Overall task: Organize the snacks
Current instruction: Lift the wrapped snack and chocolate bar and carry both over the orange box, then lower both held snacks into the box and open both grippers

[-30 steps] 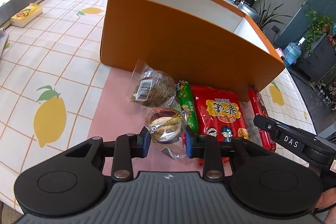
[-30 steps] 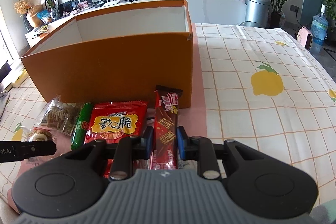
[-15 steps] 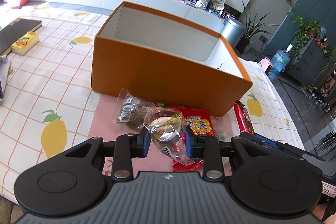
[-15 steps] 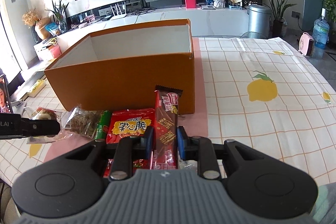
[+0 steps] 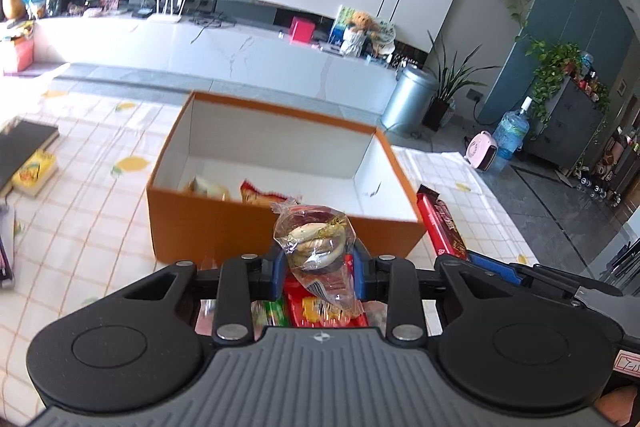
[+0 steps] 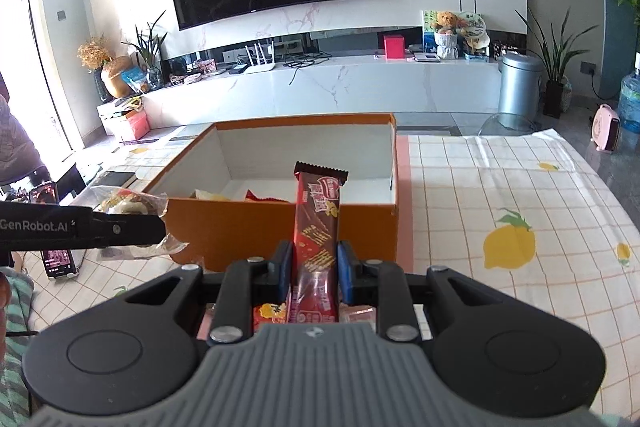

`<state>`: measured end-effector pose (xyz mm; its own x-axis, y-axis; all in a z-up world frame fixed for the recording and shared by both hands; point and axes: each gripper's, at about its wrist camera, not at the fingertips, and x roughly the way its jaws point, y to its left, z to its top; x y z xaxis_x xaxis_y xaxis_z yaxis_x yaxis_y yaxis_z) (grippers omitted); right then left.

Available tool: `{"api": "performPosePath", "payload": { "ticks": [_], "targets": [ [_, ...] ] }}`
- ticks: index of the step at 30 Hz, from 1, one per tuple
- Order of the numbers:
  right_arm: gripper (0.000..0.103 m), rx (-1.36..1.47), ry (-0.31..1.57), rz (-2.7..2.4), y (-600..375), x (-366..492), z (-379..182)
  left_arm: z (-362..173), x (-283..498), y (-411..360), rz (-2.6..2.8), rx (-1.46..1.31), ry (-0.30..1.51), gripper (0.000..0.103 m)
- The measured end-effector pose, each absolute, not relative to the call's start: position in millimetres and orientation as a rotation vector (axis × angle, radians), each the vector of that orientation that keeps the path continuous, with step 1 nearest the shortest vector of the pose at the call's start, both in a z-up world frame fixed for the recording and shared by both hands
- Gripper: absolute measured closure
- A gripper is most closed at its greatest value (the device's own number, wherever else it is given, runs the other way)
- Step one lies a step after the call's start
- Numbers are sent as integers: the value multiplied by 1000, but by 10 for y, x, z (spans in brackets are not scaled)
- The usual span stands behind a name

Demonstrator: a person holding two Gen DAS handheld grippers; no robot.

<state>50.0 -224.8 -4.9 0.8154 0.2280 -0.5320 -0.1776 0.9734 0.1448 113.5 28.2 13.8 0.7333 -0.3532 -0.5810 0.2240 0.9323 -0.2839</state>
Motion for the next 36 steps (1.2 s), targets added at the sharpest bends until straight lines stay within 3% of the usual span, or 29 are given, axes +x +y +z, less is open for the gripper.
{"api": "performPosePath", "payload": {
  "ticks": [18, 36],
  "targets": [
    [82, 62, 659, 315, -2061, 1729, 337, 340, 1926, 158, -327, -75, 625, 68],
    [82, -10, 956, 344, -1710, 3071, -372, -394, 2894, 234, -283, -28, 909, 68]
  ]
}}
